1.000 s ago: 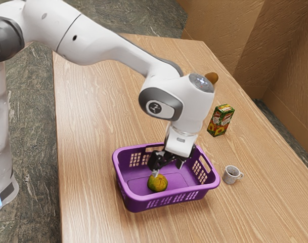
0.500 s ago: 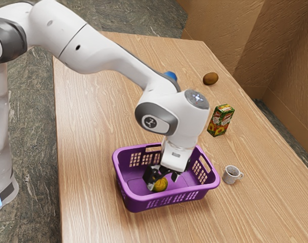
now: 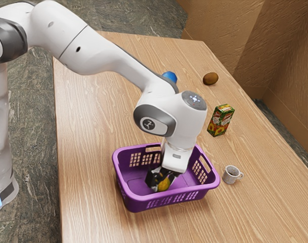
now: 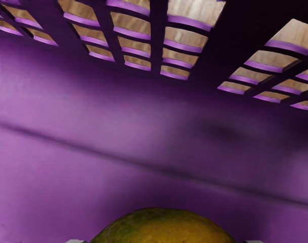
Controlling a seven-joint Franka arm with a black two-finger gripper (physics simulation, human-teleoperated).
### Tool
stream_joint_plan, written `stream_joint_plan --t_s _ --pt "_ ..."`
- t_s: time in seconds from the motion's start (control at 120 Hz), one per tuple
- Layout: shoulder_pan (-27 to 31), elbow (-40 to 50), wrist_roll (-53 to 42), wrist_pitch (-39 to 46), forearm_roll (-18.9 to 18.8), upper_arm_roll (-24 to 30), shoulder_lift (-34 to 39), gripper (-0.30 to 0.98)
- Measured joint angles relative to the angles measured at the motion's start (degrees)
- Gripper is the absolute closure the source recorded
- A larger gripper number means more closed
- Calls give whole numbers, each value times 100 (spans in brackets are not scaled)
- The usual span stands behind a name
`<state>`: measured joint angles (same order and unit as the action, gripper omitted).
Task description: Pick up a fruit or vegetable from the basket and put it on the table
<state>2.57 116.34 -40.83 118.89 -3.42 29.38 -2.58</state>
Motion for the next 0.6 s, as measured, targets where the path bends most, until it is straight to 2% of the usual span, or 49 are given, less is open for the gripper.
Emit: stream_joint_plan --t_s 0.35,0.6 --pt "-3 -73 437 128 -120 1 35 49" --pt "-2 -455 626 50 -299 7 52 50"
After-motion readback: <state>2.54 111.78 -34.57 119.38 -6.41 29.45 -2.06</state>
